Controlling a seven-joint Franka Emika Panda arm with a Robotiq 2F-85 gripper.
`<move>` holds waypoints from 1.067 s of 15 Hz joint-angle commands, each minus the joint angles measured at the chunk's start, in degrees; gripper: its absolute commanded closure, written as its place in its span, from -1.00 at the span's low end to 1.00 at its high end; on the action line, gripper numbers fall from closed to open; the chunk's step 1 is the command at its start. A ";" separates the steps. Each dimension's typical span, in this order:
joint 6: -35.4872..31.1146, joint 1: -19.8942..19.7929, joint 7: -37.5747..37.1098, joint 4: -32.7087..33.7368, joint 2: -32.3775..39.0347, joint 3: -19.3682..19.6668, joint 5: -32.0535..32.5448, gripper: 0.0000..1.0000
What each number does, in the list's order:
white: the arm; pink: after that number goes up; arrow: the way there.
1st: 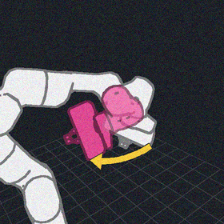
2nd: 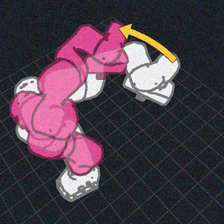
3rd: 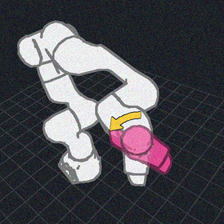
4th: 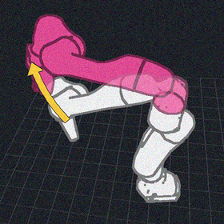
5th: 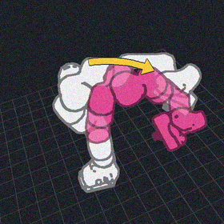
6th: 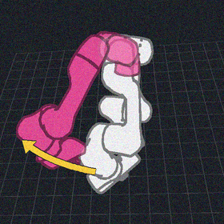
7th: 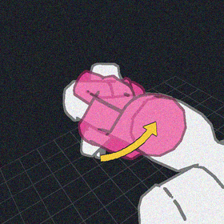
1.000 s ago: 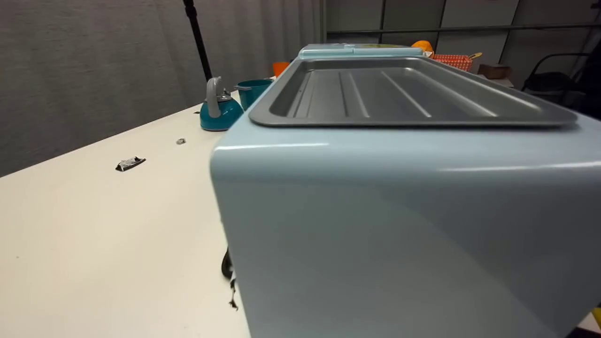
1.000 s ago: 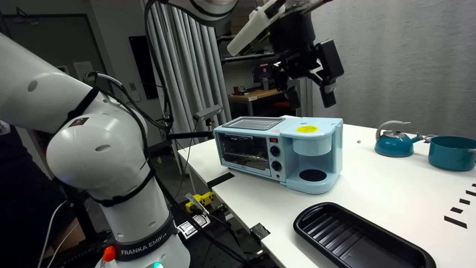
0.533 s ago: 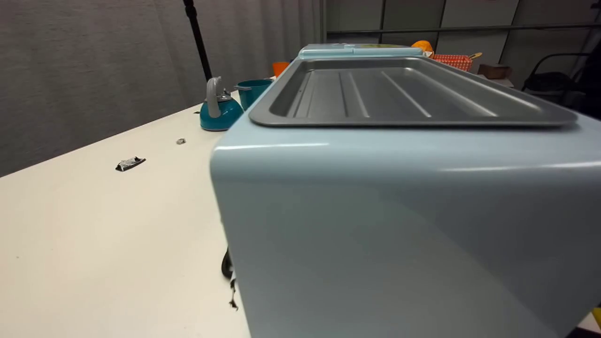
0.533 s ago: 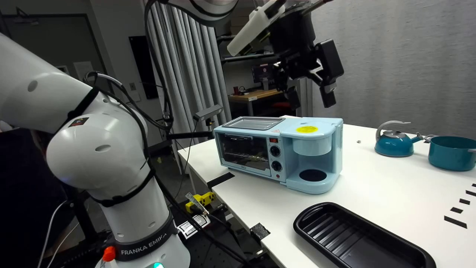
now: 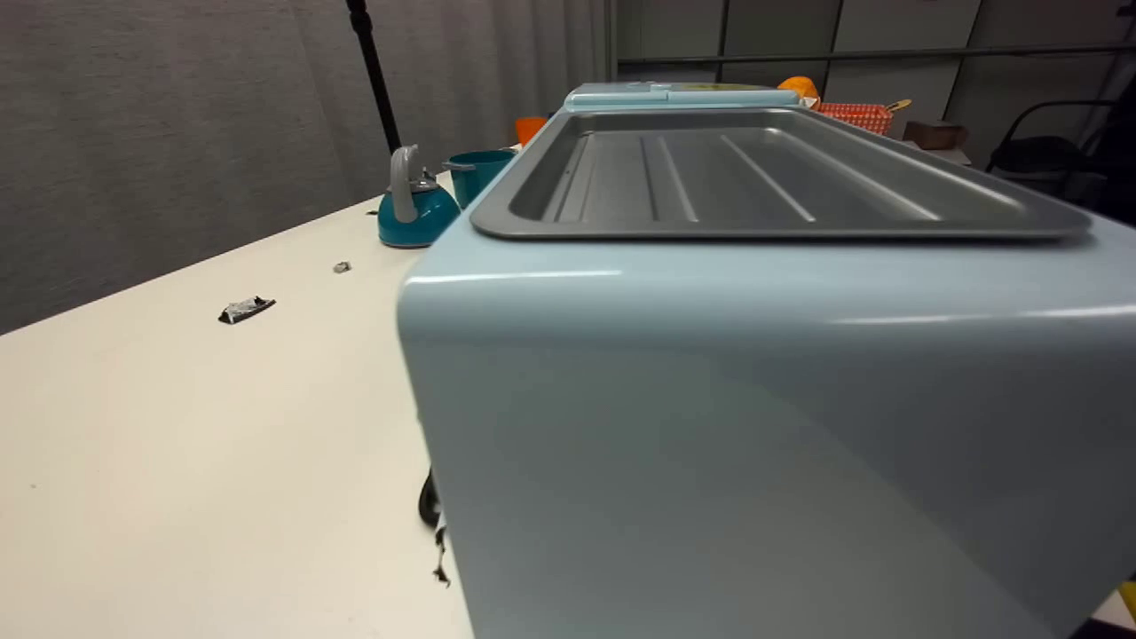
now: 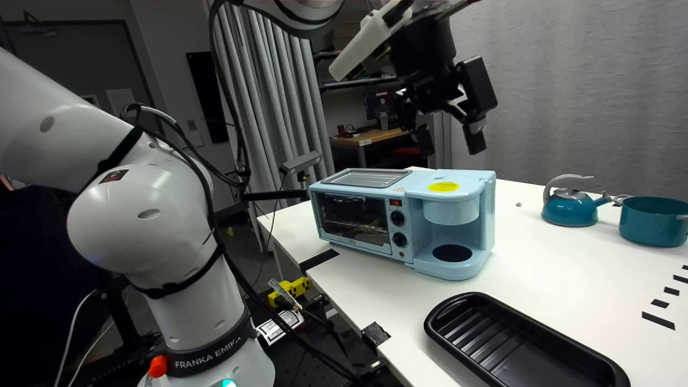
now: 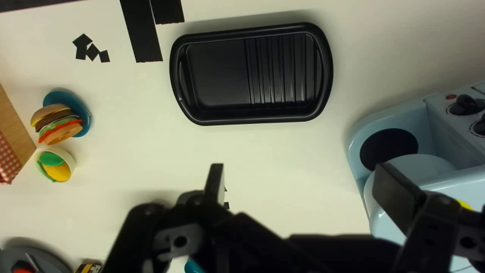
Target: Press the button atop the toaster oven
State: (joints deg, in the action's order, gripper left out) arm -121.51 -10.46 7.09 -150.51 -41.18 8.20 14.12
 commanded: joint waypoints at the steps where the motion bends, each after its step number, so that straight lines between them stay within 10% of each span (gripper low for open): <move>1: 0.14 0.11 -0.06 0.14 0.00 0.05 0.02 -1.00; 16: 9.70 3.51 0.66 3.32 5.00 -1.28 -3.06 -1.00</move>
State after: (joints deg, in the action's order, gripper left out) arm -115.71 -9.27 7.08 -150.10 -39.16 7.41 13.44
